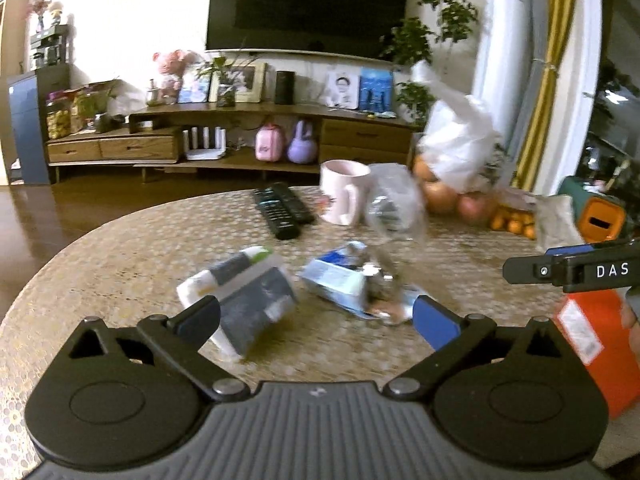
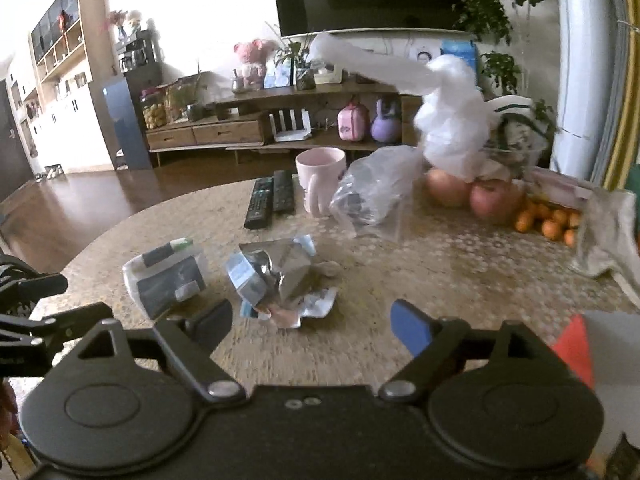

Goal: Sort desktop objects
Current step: 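Move both tools back to the white packet and silver foil pouch, then grasp the white-and-grey packet with the left tool while the right tool grasps the foil pouch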

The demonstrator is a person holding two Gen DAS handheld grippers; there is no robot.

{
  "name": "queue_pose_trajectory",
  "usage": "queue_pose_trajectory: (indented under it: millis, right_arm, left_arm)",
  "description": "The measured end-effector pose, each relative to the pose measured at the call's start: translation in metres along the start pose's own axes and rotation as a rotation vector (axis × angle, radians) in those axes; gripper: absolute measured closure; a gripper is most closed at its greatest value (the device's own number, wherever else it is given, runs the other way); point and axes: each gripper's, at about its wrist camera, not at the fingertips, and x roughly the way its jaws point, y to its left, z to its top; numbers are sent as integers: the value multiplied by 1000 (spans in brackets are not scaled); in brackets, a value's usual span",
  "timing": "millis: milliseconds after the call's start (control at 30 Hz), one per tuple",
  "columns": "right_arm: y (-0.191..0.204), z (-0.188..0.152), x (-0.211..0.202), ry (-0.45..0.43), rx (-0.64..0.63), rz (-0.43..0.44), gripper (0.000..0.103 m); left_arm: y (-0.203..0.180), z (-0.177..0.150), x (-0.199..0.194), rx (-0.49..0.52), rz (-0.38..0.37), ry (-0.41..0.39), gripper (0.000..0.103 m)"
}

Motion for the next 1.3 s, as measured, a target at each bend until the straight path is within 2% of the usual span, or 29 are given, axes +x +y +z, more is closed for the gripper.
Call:
queue_pose_trajectory:
  millis: [300, 633, 767, 933, 1033, 1167, 1267, 1300]
  right_arm:
    - [7, 16, 80, 16, -13, 12, 17]
    - [13, 19, 149, 48, -16, 43, 17]
    - [9, 23, 166, 50, 13, 30, 16]
    - [7, 19, 180, 71, 36, 67, 13]
    - [9, 15, 184, 85, 36, 83, 16]
    - [13, 12, 187, 96, 26, 86, 26]
    - [14, 10, 185, 88, 22, 89, 31]
    - [15, 11, 184, 86, 20, 90, 33]
  left_arm:
    - [43, 7, 59, -31, 62, 41, 0]
    - [74, 3, 102, -61, 128, 56, 0]
    - [82, -2, 118, -64, 138, 64, 0]
    - [91, -10, 138, -96, 123, 113, 0]
    - [96, -15, 141, -126, 99, 114, 1]
    - [97, -18, 141, -140, 86, 112, 2]
    - [96, -18, 140, -155, 60, 116, 14]
    - [96, -18, 140, -160, 52, 116, 21]
